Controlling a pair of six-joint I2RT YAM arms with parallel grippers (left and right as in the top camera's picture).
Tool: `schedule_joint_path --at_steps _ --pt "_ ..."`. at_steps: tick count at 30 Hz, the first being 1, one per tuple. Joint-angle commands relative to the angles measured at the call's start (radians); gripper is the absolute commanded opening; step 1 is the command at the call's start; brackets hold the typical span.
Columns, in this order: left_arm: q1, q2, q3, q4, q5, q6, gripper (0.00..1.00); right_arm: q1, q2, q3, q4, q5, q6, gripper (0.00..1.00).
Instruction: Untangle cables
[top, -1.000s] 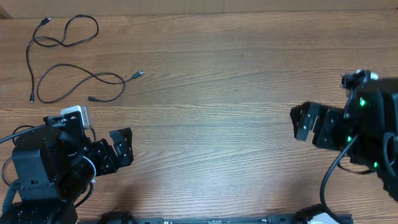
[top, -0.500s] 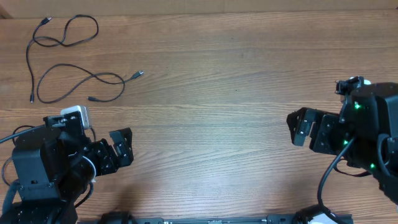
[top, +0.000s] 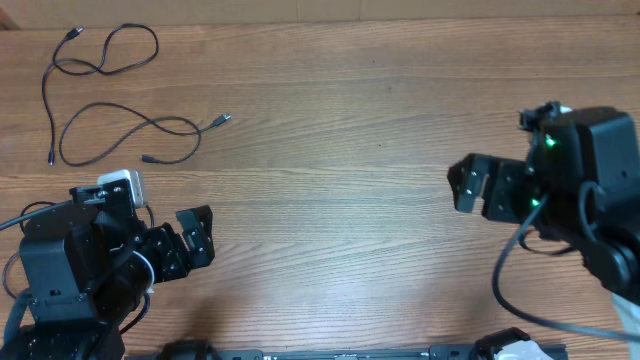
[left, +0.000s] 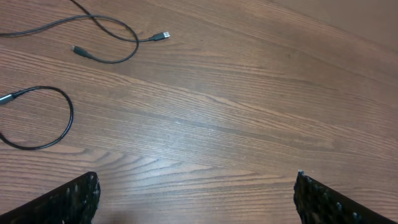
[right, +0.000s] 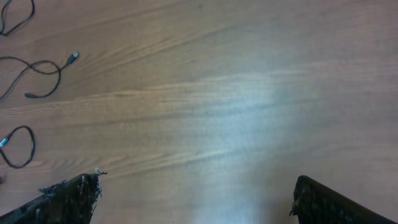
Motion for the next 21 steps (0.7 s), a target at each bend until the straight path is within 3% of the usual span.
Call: schedule_joint_path --at_steps 1,10,21 --pt "-0.007 0.003 -0.004 0.002 0.007 0.012 1.00 -0.003 0.003 -0.054 0.061 0.000 -0.084 1.00" --pt "-0.007 0.003 -0.004 0.002 0.007 0.012 1.00 -0.057 -0.113 -0.306 0.262 -0.004 -0.162 1.00" --pt "-0.007 0.003 -0.004 0.002 0.007 0.012 1.00 -0.203 -0.462 -0.782 0.642 -0.117 -0.249 1.00"
